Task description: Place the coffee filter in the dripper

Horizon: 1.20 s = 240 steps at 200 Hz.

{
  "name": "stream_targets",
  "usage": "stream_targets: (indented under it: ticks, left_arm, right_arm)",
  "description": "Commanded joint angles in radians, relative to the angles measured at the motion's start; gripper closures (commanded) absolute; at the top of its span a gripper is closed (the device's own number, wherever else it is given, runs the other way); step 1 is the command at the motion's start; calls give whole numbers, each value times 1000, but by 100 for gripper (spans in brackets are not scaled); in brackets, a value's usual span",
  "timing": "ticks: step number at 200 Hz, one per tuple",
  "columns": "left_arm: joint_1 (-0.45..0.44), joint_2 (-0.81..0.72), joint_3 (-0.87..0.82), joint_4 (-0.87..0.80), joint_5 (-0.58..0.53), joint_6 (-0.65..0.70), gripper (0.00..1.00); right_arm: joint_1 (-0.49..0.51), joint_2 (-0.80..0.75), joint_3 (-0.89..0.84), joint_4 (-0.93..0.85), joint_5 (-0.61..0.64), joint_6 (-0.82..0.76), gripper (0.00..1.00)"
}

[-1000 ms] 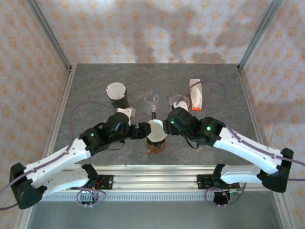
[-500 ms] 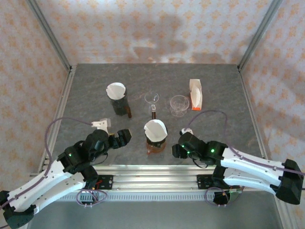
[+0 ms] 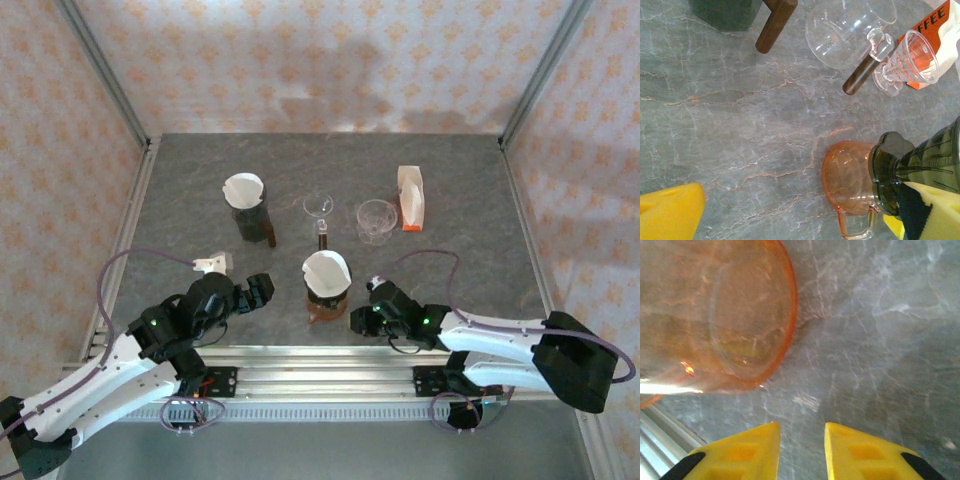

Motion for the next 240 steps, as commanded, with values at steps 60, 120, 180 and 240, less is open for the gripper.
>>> stream_targets:
  ticks: [60,120,180,240]
  left_arm:
    - [13,-4,22,-18,-32,5,0]
    - [26,-57,28,-50,-44,1,0]
    - [28,-129,53,-159,-127,-21,1]
    - [30,-203,53,-272,-198,-60,1]
  right_arm:
    - [-41,89,9,268,-60,47,77]
    - [-43,231,64,358,-68,46,80]
    - [-48,413,186,419,-62,26,81]
    - [-73,590,335,452,-83,11,81]
